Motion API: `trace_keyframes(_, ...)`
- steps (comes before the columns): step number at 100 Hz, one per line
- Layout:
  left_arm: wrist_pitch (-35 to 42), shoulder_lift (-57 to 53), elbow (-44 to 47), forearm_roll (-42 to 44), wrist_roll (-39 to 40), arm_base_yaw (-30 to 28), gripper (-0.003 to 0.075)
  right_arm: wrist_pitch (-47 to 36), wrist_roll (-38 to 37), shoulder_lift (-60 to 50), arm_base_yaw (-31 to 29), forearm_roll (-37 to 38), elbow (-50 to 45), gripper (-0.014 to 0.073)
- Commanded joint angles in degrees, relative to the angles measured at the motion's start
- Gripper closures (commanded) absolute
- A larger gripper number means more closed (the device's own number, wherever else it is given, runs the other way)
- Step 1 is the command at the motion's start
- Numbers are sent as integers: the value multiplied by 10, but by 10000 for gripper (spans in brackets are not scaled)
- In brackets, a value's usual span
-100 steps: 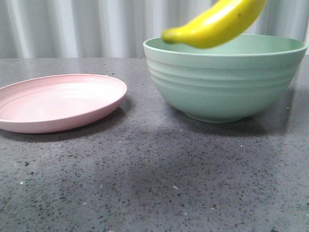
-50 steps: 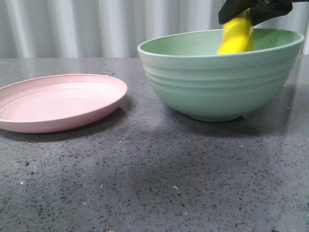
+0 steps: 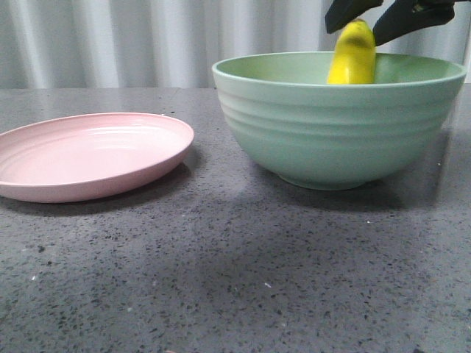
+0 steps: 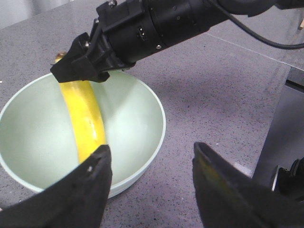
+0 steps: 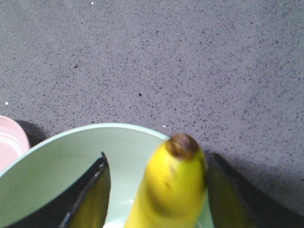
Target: Transfer banana from pink plate to green bowl
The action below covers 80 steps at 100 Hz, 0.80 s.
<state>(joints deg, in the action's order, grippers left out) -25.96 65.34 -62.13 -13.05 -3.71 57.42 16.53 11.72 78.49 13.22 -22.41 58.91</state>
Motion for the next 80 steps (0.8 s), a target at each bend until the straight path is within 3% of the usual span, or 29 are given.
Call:
trace_keyframes(1, 42, -14, -20, -5, -1, 3, 363, -39, 4, -41, -2, 22, 19, 225)
trace_keyframes(16, 43, -14, -20, -5, -1, 3, 377, -4, 4, -88, -2, 44, 19, 233)
trace_keyframes(24, 43, -14, -20, -5, -1, 3, 442, 27, 4, -112, -2, 44, 19, 271)
trace_keyframes(42, 47, -18, -14, -4, -1, 3, 678, 66, 4, -163, -2, 44, 11, 538)
trace_keyframes(50, 55, -26, -5, -2, -1, 3, 739, 68, 4, -190, -2, 44, 1, 662)
trace_keyframes(80, 152, -105, 94, 12, -1, 3, 741, 19, 8, -309, -2, 44, -81, 656)
